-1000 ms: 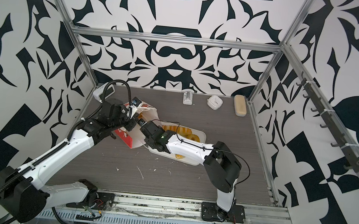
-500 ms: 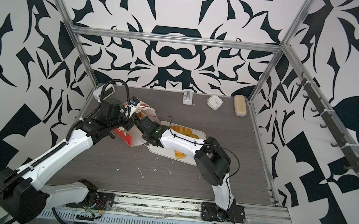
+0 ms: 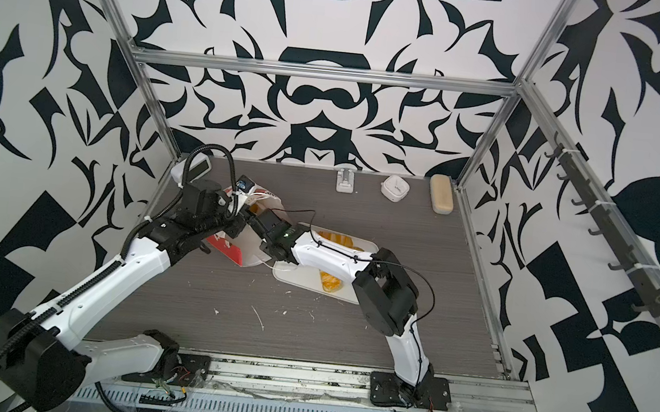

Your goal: Take the fake bread out of the paper bag

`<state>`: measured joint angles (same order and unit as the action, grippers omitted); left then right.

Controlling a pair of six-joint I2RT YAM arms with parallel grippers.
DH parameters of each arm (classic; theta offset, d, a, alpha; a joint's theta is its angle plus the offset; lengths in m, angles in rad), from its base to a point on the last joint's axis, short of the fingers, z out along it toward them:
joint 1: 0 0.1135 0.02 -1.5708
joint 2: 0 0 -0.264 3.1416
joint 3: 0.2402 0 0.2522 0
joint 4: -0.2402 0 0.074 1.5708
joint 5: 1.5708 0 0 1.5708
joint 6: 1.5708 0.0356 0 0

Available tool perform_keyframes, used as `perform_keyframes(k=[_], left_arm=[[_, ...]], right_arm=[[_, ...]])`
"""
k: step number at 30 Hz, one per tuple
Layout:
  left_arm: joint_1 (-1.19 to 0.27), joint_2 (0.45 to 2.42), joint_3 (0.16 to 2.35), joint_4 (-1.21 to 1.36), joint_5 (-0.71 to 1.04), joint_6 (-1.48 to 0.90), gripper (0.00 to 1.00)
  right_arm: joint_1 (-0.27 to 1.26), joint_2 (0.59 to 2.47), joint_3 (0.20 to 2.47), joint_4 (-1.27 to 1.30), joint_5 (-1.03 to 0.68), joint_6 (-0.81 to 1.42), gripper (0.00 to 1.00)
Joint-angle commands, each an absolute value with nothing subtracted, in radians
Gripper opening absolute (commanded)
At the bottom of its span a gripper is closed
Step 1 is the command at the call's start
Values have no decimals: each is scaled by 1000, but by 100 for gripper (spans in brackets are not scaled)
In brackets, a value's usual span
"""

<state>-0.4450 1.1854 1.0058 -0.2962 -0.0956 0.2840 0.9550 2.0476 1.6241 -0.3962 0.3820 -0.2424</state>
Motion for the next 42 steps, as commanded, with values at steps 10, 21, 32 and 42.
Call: perform_keyframes(k=[10, 21, 32, 42], left_arm=[[-469, 1170, 1010, -309, 5, 272, 0], [-468, 1171, 1007, -305, 5, 271, 0], [-468, 1160, 995, -303, -7, 272, 0], [-468, 1164, 985, -296, -31, 276, 0]], right_arm=[[951, 2074, 1778, -334, 331, -220, 45], [950, 2159, 1889, -359, 354, -178, 44], [950, 2212, 1974, -356, 324, -164, 40], [948, 2161, 1900, -347, 359, -139, 30]])
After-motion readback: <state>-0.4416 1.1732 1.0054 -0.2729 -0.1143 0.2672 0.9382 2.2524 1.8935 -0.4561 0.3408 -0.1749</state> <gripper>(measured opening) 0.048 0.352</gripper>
